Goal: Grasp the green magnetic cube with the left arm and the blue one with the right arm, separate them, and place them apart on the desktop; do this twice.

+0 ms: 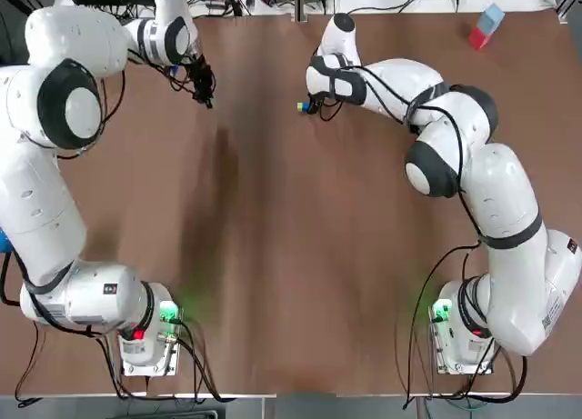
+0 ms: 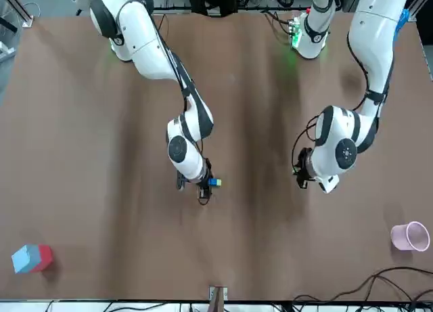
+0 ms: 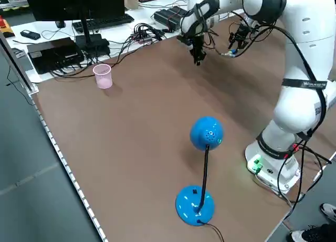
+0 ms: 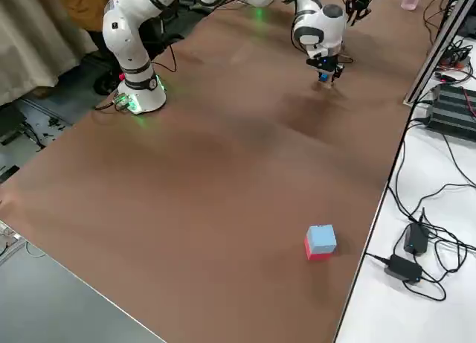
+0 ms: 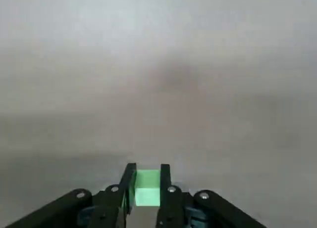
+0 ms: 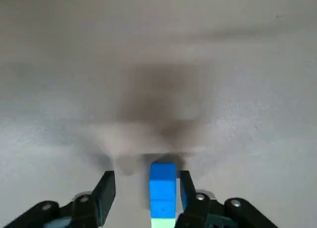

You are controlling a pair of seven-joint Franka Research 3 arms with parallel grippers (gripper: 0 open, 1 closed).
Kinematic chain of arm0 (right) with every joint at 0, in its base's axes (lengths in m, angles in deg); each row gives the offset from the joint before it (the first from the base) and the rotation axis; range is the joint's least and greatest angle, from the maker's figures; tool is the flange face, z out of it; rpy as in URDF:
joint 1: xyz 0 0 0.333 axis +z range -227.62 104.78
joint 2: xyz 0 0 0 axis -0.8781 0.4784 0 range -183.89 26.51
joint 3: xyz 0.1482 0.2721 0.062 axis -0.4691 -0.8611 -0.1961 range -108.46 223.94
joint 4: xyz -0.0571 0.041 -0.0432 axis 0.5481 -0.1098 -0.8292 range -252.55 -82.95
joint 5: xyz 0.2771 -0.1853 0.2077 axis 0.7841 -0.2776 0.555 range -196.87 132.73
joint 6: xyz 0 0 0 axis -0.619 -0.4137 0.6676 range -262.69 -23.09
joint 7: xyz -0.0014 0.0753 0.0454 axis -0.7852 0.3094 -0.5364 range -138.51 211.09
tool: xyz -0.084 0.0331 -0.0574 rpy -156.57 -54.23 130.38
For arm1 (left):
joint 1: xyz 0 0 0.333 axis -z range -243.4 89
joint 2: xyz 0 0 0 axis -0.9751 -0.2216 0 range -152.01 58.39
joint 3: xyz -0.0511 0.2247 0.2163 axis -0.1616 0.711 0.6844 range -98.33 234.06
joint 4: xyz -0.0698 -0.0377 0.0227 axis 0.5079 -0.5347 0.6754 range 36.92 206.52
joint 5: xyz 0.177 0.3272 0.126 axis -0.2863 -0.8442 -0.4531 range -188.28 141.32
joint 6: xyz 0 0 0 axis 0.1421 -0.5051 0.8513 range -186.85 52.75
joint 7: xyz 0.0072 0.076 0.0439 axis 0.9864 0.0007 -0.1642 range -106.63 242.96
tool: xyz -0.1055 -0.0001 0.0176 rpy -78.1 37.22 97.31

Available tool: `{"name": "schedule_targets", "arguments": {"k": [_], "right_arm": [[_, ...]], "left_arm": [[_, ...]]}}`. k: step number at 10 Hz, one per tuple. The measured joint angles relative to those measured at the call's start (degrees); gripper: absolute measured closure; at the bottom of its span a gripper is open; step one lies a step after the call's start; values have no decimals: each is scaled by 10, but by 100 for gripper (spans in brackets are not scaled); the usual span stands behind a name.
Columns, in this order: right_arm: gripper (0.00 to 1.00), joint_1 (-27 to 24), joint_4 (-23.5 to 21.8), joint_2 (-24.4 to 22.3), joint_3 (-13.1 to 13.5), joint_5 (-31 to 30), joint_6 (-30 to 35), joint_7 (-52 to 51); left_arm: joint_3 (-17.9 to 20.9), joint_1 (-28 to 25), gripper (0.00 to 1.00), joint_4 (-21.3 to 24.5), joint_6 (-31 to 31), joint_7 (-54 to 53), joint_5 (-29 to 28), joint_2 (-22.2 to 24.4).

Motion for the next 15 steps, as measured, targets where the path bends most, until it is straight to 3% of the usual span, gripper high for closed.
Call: {"name": "schedule_targets", "arguments": {"k": [2,4,6,7,10,13,15], "right_arm": [[45,1,0,0,-1,0,0,0],[60,1,0,0,-1,0,0,-1],[73,2,0,0,-1,0,0,-2],[74,3,0,0,-1,0,0,-2],[73,3,0,0,-2,0,0,-2],[73,3,0,0,-2,0,0,-2],[72,4,0,0,-2,0,0,-2]], "left_arm": [[-6,41,77,-89,-46,21,14,-27],[-4,86,77,-187,-116,41,14,-94],[-4,96,77,-207,-225,40,14,-142],[-4,103,77,-214,-266,40,14,-164],[8,141,77,-278,-293,40,14,-223],[30,163,75,-289,-299,47,14,-238],[31,159,47,-293,-302,51,18,-238]]}}
